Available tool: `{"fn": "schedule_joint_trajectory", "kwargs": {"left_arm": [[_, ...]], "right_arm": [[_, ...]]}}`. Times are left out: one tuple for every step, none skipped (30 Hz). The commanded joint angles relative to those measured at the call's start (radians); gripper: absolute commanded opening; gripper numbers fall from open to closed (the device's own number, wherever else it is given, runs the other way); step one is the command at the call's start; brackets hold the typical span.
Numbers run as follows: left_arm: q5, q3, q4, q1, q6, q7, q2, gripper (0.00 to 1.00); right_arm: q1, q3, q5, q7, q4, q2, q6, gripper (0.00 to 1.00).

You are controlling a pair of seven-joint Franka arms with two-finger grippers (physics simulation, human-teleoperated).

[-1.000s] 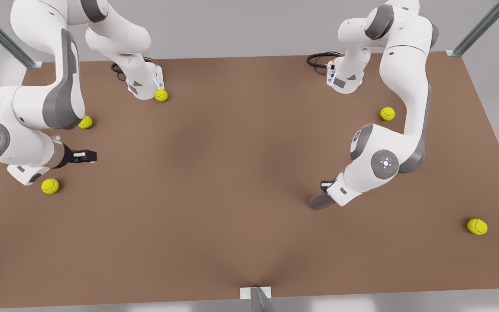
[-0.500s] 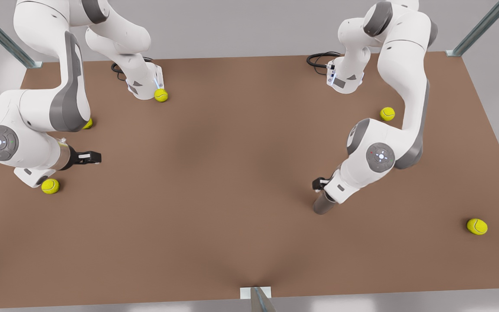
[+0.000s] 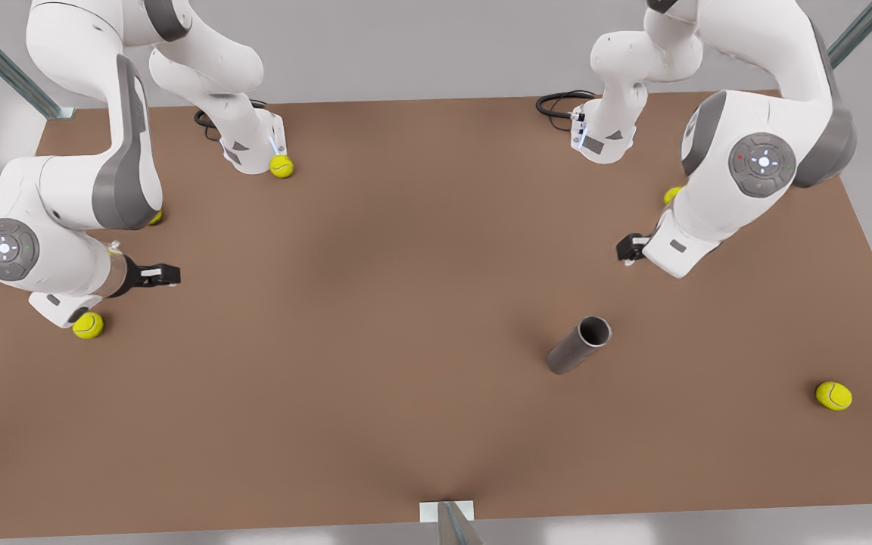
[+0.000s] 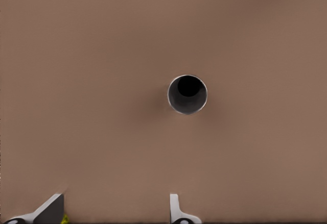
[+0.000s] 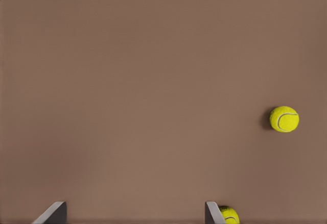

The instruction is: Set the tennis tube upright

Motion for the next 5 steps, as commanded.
{"fn": "schedule_joint_trajectory", "kwargs": {"left_arm": [[-0.016,0.008,-0.001,-0.003,-0.045,0.168,-0.005,1.00],[-0.016,0.009,0.001,-0.003,-0.049,0.168,-0.005,1.00],[-0.018,0.011,0.001,-0.003,-0.049,0.168,-0.005,1.00],[-0.018,0.011,0.001,-0.003,-0.049,0.168,-0.005,1.00],[-0.019,0.012,0.001,-0.003,-0.049,0.170,-0.005,1.00]], "right_arm": [[0.000,0.000,-0.001,0.002,0.000,0.000,-0.001,1.00],[0.000,0.000,-0.001,0.002,0.000,0.000,-0.001,1.00],[0.000,0.000,-0.001,0.002,0.000,0.000,-0.001,1.00],[0.000,0.000,-0.001,0.002,0.000,0.000,-0.001,1.00],[0.000,0.000,-0.001,0.002,0.000,0.000,0.001,1.00]]}}
